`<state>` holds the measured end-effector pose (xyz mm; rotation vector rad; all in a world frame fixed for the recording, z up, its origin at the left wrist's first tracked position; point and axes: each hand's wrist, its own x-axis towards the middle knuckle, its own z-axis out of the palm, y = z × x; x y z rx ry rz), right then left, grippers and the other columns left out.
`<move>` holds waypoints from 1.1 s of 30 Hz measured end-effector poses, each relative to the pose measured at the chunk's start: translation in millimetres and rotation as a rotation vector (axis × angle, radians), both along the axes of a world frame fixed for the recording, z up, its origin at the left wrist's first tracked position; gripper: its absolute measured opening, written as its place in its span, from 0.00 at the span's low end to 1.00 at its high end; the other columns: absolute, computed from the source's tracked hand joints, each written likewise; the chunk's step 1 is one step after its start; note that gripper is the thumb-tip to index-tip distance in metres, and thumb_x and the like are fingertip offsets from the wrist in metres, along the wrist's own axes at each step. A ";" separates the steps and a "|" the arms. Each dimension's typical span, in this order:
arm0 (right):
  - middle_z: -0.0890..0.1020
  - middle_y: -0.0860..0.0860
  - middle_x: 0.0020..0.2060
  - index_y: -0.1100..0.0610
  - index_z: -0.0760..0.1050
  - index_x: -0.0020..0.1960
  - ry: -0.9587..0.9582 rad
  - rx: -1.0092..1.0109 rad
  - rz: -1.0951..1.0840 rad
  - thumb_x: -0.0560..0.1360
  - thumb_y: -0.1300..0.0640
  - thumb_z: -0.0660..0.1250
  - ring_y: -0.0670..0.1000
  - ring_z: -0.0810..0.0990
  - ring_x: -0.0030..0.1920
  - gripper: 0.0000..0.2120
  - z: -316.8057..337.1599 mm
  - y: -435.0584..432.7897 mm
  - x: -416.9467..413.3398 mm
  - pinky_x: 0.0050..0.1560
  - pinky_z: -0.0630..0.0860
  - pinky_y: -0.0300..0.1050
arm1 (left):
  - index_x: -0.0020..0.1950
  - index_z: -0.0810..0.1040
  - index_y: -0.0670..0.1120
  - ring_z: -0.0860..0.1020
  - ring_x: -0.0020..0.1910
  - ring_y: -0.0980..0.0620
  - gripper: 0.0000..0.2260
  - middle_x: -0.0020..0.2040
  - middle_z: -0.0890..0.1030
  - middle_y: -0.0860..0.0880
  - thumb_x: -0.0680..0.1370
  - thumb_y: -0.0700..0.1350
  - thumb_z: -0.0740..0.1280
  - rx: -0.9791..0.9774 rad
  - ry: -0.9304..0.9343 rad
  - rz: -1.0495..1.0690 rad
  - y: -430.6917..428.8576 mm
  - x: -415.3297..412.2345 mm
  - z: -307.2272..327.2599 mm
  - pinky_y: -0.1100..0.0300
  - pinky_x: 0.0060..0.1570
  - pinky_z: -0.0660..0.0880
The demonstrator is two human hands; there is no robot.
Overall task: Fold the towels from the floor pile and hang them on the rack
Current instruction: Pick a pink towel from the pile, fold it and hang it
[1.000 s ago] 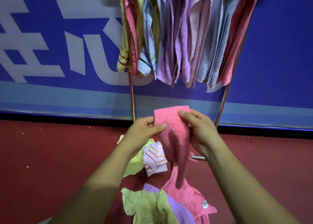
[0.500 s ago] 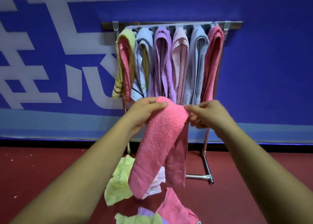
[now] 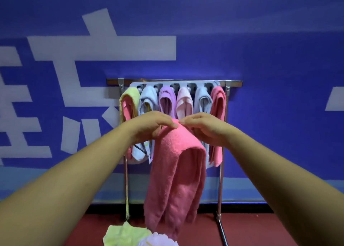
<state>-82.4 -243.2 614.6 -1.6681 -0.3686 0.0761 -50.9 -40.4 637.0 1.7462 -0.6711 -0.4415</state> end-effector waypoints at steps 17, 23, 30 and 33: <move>0.83 0.48 0.36 0.56 0.84 0.43 -0.364 -0.242 -0.441 0.77 0.55 0.72 0.43 0.78 0.38 0.06 45.9 -70.2 91.7 0.43 0.73 0.40 | 0.47 0.83 0.45 0.76 0.43 0.58 0.02 0.43 0.82 0.50 0.78 0.41 0.70 0.027 -0.501 0.152 -59.5 126.3 32.3 0.63 0.48 0.72; 0.75 0.43 0.27 0.55 0.81 0.39 -0.485 -0.526 -0.595 0.77 0.53 0.73 0.37 0.70 0.23 0.09 67.3 -78.8 144.1 0.27 0.65 0.30 | 0.48 0.84 0.49 0.78 0.42 0.52 0.05 0.41 0.83 0.51 0.77 0.50 0.72 0.341 -0.842 0.328 -76.5 176.8 54.2 0.55 0.48 0.74; 0.80 0.45 0.33 0.50 0.84 0.46 -0.526 -0.810 -0.709 0.74 0.49 0.74 0.50 0.78 0.39 0.04 72.3 -81.8 200.1 0.43 0.72 0.45 | 0.52 0.84 0.49 0.78 0.56 0.46 0.09 0.49 0.84 0.50 0.76 0.52 0.71 0.651 -1.030 0.605 -103.9 213.6 59.1 0.51 0.60 0.64; 0.84 0.48 0.40 0.49 0.85 0.48 -0.577 -0.903 -0.798 0.74 0.48 0.73 0.53 0.80 0.48 0.06 60.4 -83.1 213.8 0.49 0.72 0.48 | 0.53 0.84 0.51 0.78 0.58 0.44 0.07 0.52 0.84 0.49 0.77 0.50 0.70 0.696 -1.059 0.647 -116.0 221.7 54.2 0.51 0.60 0.64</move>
